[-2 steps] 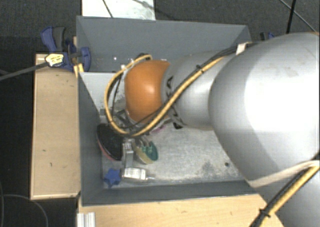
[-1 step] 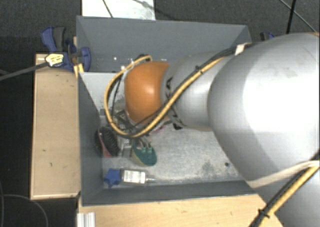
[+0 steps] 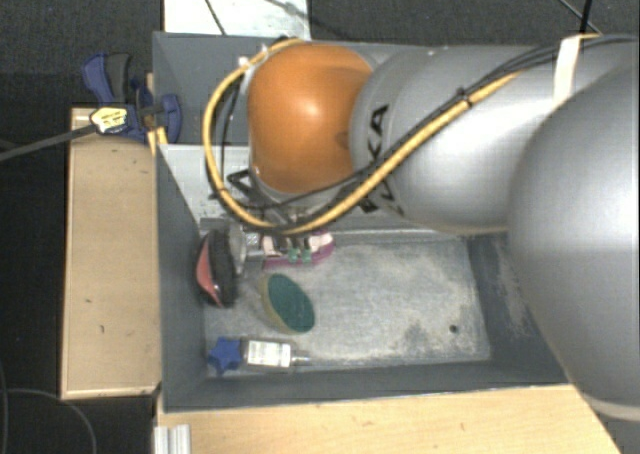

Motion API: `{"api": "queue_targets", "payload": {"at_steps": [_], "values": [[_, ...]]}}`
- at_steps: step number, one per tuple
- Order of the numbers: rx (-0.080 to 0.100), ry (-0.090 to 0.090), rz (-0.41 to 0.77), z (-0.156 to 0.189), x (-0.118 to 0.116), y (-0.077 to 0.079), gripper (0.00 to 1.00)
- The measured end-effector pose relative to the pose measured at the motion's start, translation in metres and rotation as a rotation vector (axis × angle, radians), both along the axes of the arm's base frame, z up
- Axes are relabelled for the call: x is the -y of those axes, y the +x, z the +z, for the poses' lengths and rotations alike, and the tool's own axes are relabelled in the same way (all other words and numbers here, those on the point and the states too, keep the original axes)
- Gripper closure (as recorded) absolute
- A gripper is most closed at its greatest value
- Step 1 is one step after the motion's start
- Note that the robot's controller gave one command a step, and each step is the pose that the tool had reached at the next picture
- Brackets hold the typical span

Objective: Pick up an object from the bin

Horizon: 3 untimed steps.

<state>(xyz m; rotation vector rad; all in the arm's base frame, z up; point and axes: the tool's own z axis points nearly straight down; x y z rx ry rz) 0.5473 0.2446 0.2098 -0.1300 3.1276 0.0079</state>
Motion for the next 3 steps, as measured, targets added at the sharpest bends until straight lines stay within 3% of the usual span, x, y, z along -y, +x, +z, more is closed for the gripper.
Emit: {"api": "queue_targets", "payload": {"at_steps": [1, 2, 3], "values": [[-0.011, -0.009, 0.405, -0.041, 0.048, -0.037, 1.00], [-0.008, -0.007, 0.404, -0.040, 0.046, -0.037, 0.00], [0.025, -0.005, 0.698, -0.133, 0.098, -0.008, 0.00]]}}
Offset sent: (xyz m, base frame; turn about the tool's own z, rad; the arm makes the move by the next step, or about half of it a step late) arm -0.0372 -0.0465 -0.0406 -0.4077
